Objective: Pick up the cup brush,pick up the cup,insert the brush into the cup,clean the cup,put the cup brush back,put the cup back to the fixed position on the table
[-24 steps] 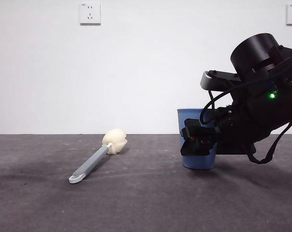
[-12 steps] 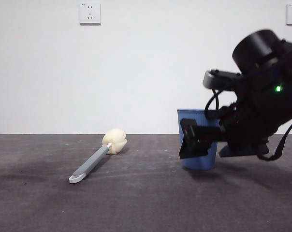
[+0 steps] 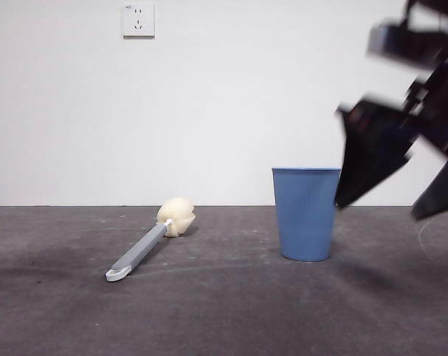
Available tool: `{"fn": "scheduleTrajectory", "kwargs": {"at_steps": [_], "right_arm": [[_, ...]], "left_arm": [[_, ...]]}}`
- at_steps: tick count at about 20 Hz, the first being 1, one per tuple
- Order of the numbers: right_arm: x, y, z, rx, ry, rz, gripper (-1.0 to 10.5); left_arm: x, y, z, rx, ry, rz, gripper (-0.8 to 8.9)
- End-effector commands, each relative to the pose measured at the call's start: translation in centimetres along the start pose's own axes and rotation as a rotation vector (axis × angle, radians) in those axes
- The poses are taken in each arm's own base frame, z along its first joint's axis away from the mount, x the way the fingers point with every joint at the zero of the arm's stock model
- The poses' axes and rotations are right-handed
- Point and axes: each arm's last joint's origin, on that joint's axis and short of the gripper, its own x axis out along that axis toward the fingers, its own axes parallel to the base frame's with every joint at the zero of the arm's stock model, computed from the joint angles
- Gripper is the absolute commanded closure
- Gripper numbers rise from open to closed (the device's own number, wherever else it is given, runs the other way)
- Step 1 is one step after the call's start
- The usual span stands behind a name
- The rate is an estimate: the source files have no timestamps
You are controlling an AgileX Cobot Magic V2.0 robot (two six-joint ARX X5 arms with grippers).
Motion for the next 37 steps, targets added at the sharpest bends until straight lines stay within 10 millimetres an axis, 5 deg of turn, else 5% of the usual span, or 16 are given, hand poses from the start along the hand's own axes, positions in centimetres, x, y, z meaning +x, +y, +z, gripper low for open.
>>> {"fn": "scheduleTrajectory", "kwargs": {"at_steps": [1,8,13,20,24,27,37], "right_arm": [[-3.2,0.4,0.1,0.004,-0.047,0.037,4.4],[-11.8,1.4,2.0,-0.018,-0.095,0.084,4.4],[-15.5,2.1,4.1,-0.042,-0.098,0.187,4.5],[-15.7,2.1,4.0,-0.046,0.001,0.176,4.5],[-15.7,2.1,4.0,-0.047,-0.003,0.176,6.4],[-15.7,2.2,4.5,-0.068,-0.053,0.182,9.5],[-16.0,2.5,6.2,-0.093,-0.229,0.223,9.6]], "left_arm": [[0.1,0.1,-0.2,0.021,0.010,0.004,4.05],[0.1,0.2,-0.7,0.053,0.059,0.011,4.05],[0.0,0.2,-1.1,0.110,0.113,-0.004,4.06],[0.0,0.1,-1.2,0.113,0.130,-0.052,4.09],[0.0,0.1,-1.2,0.113,0.130,-0.052,4.37],[0.0,0.1,-1.2,0.113,0.124,-0.052,7.95],[0.0,0.0,-0.9,0.133,0.095,-0.055,8.17]]}}
